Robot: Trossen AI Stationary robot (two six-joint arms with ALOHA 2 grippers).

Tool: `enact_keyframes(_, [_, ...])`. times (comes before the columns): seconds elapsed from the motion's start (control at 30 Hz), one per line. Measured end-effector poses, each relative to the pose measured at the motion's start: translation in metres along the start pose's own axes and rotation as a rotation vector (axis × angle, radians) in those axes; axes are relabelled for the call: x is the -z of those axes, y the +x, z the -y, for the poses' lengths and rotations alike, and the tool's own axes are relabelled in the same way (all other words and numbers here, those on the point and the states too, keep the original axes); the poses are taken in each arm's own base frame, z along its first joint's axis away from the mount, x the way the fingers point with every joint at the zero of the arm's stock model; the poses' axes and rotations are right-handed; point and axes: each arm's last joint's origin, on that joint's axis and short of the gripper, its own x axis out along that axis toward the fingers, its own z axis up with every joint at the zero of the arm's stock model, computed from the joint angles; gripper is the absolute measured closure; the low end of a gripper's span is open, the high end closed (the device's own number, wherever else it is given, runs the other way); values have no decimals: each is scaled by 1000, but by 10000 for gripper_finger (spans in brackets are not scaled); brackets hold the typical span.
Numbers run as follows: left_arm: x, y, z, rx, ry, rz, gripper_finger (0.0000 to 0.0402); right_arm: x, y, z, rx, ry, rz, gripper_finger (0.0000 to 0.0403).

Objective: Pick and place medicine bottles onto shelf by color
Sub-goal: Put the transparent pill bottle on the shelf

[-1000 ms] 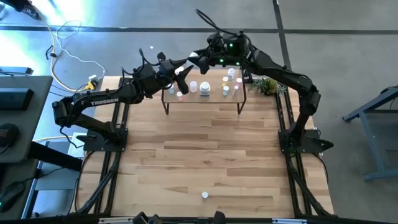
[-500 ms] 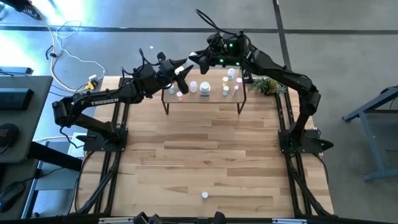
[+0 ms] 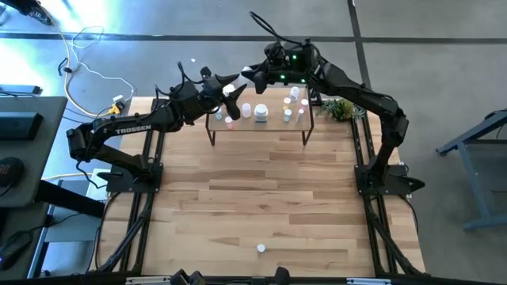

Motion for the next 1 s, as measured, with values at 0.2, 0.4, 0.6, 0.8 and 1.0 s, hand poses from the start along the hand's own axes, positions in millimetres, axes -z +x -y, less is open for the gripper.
enact_keyframes(0.2, [6,0,1,9,14,-62,179,-3,-2,9,22,2,9,278])
enact_keyframes(0.4, [9,0,1,-11,20,-90,151,-6,-5,21,57,-7,2,278])
enact_keyframes(0.6, [4,-5,-2,-40,2,-89,149,-7,-9,34,141,-76,-15,278])
enact_keyframes(0.8, [-4,-11,-5,-45,-4,-64,149,6,-5,42,252,-155,-117,278])
enact_keyframes(1.0, [-10,-15,-7,-50,-10,-44,149,28,3,51,324,-157,-198,278])
